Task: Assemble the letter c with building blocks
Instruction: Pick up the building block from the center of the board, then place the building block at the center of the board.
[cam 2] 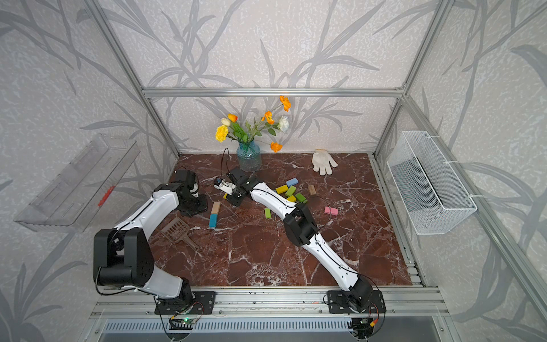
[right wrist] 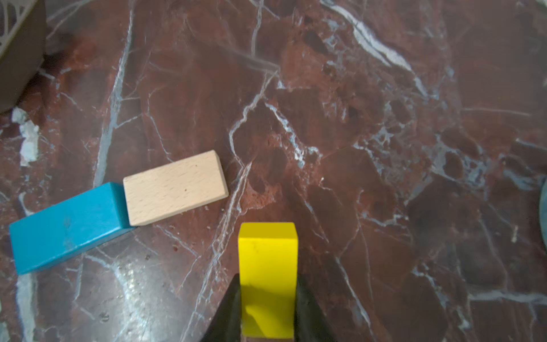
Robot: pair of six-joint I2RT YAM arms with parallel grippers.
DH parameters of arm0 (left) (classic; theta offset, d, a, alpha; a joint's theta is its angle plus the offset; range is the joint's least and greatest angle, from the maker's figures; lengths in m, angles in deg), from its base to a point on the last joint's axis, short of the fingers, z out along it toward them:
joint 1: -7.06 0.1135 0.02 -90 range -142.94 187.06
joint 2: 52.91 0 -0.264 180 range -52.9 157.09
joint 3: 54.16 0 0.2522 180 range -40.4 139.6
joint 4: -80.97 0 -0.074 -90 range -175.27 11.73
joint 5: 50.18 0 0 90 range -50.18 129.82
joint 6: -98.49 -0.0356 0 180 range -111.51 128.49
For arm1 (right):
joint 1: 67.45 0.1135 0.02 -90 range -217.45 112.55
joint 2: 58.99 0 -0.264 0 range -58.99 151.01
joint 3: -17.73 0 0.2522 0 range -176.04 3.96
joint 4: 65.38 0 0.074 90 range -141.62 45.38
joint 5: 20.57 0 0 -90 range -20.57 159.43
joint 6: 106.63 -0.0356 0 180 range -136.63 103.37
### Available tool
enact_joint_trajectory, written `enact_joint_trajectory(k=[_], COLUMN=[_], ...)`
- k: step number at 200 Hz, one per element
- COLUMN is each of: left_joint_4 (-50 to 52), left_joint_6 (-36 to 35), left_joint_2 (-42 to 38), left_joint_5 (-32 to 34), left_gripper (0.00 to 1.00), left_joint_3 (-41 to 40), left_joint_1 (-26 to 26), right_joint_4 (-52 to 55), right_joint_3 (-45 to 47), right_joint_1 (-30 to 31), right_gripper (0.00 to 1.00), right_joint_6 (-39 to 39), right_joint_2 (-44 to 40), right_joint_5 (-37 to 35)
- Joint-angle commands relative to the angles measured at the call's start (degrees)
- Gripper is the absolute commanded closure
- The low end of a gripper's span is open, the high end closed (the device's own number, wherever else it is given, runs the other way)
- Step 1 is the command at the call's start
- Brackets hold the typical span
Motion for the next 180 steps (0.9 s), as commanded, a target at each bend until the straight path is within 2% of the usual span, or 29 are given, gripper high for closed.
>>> enact_joint_trajectory(k=[1, 141, 162, 180], left_joint_4=[0.57, 0.28, 0.33, 0.32], left_joint_6=[0.58, -0.59, -0.73, -0.81], left_joint_2=[-0.43, -0.3, -0.23, -0.03], left_joint_5=[-2.5, -4.59, -4.57, -4.59], left_gripper=[0.59, 0.59, 0.59, 0.59], left_joint_3=[-0.47, -0.54, -0.52, -0.48], left_joint_1=[1.22, 1.47, 1.5, 1.53], right_joint_4=[0.0, 4.24, 4.35, 4.24], right_joint_3=[-2.54, 0.92, 1.04, 1.11], right_joint_1=[-0.01, -0.02, -0.07, -0.01], right_gripper=[0.74, 0.7, 0.66, 0.58], right_joint_6=[0.91, 6.07, 6.07, 5.99], right_joint_2=[1.14, -1.23, -1.02, -0.99], right_joint_5=[0.58, -0.12, -0.29, -0.47])
